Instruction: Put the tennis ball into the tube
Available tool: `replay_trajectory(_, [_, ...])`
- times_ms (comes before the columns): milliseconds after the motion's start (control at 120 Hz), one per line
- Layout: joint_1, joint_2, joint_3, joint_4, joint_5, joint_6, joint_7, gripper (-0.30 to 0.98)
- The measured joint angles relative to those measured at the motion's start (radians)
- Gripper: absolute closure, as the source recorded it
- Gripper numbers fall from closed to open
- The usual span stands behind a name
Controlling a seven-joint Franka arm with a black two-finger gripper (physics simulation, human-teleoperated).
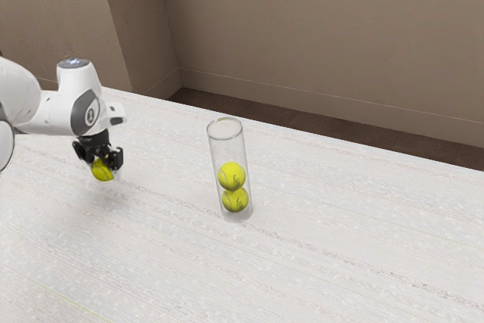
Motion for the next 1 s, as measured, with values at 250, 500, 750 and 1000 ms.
replay_trajectory(250, [-0.08,-0.231,-0.002,0.025,0.196,-0.087,-0.075,0.47])
replay_trajectory(500, [-0.114,-0.324,-0.081,0.109,0.395,-0.194,-0.177,0.48])
replay_trajectory(750, [-0.125,-0.322,-0.276,0.172,0.51,-0.267,-0.278,0.49])
replay_trajectory(1000, [-0.115,-0.312,-0.404,0.202,0.594,-0.295,-0.367,0.49])
